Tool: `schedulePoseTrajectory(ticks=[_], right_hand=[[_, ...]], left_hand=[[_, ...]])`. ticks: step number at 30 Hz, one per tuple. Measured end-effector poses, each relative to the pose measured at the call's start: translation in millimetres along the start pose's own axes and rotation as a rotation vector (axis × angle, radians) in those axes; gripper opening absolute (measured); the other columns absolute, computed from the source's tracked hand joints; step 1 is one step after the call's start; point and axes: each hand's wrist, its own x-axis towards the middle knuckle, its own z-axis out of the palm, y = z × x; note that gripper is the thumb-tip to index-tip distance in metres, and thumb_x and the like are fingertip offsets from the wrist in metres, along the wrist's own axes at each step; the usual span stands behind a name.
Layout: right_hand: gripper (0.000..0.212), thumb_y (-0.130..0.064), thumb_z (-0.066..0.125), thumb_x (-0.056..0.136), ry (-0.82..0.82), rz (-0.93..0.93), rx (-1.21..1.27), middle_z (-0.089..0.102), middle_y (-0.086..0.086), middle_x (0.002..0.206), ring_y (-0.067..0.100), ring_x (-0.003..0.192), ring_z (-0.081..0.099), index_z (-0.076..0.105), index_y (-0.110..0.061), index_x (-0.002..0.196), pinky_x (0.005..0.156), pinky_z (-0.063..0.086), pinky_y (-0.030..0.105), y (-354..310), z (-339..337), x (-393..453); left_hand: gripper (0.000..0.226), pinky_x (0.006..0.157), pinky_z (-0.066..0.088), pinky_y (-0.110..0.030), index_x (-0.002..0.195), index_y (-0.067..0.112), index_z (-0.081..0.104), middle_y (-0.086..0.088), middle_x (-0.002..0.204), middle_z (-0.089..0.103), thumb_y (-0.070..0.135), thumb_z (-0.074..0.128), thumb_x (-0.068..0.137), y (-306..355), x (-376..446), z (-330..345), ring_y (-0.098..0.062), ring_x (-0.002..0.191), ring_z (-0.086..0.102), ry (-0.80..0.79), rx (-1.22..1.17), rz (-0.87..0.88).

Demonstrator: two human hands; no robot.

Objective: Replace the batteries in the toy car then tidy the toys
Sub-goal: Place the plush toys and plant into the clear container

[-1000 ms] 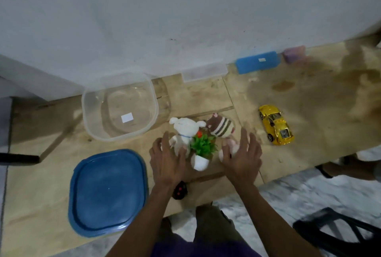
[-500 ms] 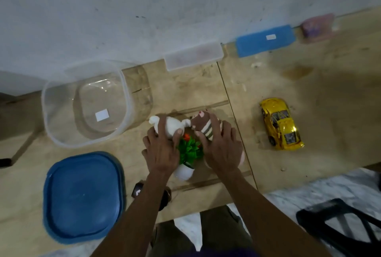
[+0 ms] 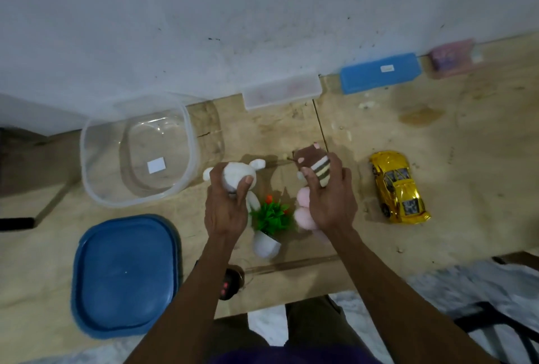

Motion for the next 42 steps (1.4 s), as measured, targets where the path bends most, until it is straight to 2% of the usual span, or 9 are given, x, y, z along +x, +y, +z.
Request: schedulePoseTrajectory(ticks=[6, 9, 14, 19, 25, 29, 32, 37, 42], right_hand=[[0.047, -0.059, 0.052, 0.094, 0.077, -0.001, 0.244, 0.065, -0.001, 0.112, 0.020, 0.100, 0.063, 0.049, -0.030, 0.131, 0.083, 0.051, 0.039, -42, -10, 28], [0.037, -0.044, 0.058, 0.098, 0.094, -0.003, 0.384, 0.065, -0.010, 0.108, 0.007, 0.094, 0.062, 0.051, -0.025, 0.128, 0.083, 0.048, 0.027, -86, -7, 30], [0.034, -0.041, 0.058, 0.098, 0.062, -0.060, 0.528, 0.064, -0.021, 0.104, -0.017, 0.090, 0.058, 0.051, -0.027, 0.128, 0.075, 0.042, 0.003, -183, 44, 15], [0.045, -0.055, 0.057, 0.094, -0.051, -0.150, 0.389, 0.061, -0.004, 0.117, 0.011, 0.101, 0.060, 0.047, -0.034, 0.131, 0.081, 0.046, 0.028, -264, 139, -9], [0.059, -0.063, 0.046, 0.094, -0.135, -0.115, 0.015, 0.052, 0.009, 0.131, 0.033, 0.111, 0.059, 0.035, -0.035, 0.145, 0.082, 0.049, 0.038, -266, 209, -19], [0.062, -0.050, 0.048, 0.098, -0.226, -0.071, -0.172, 0.044, 0.014, 0.139, 0.035, 0.124, 0.049, 0.023, -0.033, 0.153, 0.096, 0.046, 0.045, -254, 225, -17], [0.081, -0.037, 0.061, 0.092, -0.335, -0.122, -0.277, 0.031, 0.016, 0.152, 0.037, 0.137, 0.036, 0.015, -0.022, 0.157, 0.110, 0.037, 0.048, -251, 225, -18], [0.069, -0.035, 0.052, 0.098, -0.282, -0.174, -0.202, 0.025, 0.017, 0.160, 0.037, 0.144, 0.031, 0.021, -0.020, 0.157, 0.115, 0.033, 0.046, -262, 205, -28], [0.042, -0.028, 0.044, 0.105, -0.033, -0.164, 0.079, 0.049, 0.012, 0.141, 0.029, 0.128, 0.049, 0.045, -0.016, 0.145, 0.106, 0.040, 0.037, -236, 131, -37]], left_hand=[[0.044, 0.080, 0.050, -0.034, 0.131, 0.028, 0.041, 0.002, 0.117, 0.057, 0.044, 0.061, 0.095, 22, 17, -46, -0.020, 0.103, 0.060, 0.103, -0.126, 0.138], [0.044, 0.081, 0.050, -0.032, 0.132, 0.027, 0.041, 0.001, 0.121, 0.057, 0.041, 0.062, 0.096, 27, 32, -77, -0.018, 0.105, 0.059, 0.142, -0.163, 0.191], [0.047, 0.086, 0.055, -0.037, 0.133, 0.027, 0.042, 0.000, 0.121, 0.060, 0.046, 0.062, 0.095, 11, 71, -139, -0.020, 0.105, 0.062, 0.234, -0.185, 0.154], [0.047, 0.078, 0.051, -0.031, 0.131, 0.028, 0.045, 0.000, 0.114, 0.066, 0.052, 0.060, 0.094, -31, 129, -181, -0.022, 0.095, 0.067, 0.297, -0.123, 0.047], [0.045, 0.074, 0.042, -0.028, 0.135, 0.026, 0.045, -0.003, 0.108, 0.064, 0.050, 0.054, 0.098, -60, 170, -173, -0.021, 0.092, 0.061, 0.193, -0.032, -0.012], [0.055, 0.078, 0.051, -0.044, 0.146, 0.037, 0.033, -0.021, 0.106, 0.065, 0.062, 0.036, 0.096, -84, 180, -158, -0.042, 0.098, 0.064, 0.072, 0.041, -0.047], [0.063, 0.086, 0.047, -0.049, 0.158, 0.035, 0.020, -0.027, 0.116, 0.061, 0.053, 0.033, 0.099, -91, 182, -159, -0.048, 0.108, 0.057, -0.008, 0.143, -0.036], [0.073, 0.108, 0.038, -0.056, 0.159, 0.019, 0.022, -0.031, 0.154, 0.033, 0.047, 0.037, 0.093, -71, 166, -167, -0.050, 0.137, 0.038, -0.024, 0.185, 0.031], [0.057, 0.112, 0.037, -0.046, 0.151, 0.011, 0.040, -0.025, 0.151, 0.042, 0.040, 0.042, 0.102, -44, 117, -179, -0.038, 0.140, 0.039, 0.180, 0.088, 0.152]])
